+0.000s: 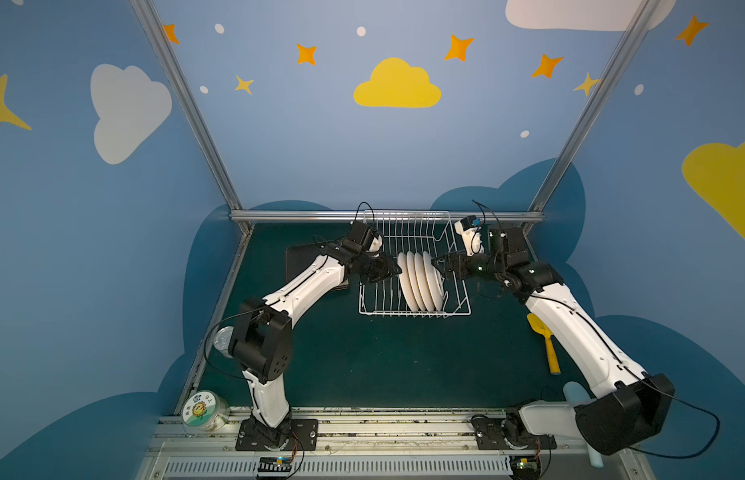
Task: Unload the plates from the dish rack
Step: 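Reach the left gripper into the rack onto the nearest white plate's edge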
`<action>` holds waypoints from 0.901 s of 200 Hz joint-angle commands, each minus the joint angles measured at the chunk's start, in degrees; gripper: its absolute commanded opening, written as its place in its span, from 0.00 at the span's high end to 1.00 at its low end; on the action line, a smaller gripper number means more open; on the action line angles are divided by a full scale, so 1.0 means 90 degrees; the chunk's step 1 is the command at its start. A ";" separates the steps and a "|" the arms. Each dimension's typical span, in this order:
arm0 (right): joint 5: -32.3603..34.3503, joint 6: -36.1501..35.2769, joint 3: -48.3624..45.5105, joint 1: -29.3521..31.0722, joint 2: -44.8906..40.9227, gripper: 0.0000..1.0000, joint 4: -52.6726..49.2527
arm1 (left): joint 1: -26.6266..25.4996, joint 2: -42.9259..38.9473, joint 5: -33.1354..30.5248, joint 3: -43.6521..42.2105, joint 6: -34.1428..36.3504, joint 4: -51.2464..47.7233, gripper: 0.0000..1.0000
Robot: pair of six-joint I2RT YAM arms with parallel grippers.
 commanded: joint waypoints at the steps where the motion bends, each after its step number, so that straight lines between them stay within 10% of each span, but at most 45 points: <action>1: 0.0135 -0.0074 -0.0113 -0.0030 -0.0182 0.08 -0.0035 | -0.0006 0.0194 -0.0120 0.0240 -0.0076 0.0038 0.54; 180: 0.0219 -0.0078 -0.0195 -0.0062 -0.0230 0.08 0.0114 | -0.0294 0.0949 -0.0472 0.0915 -0.0014 -0.0452 0.75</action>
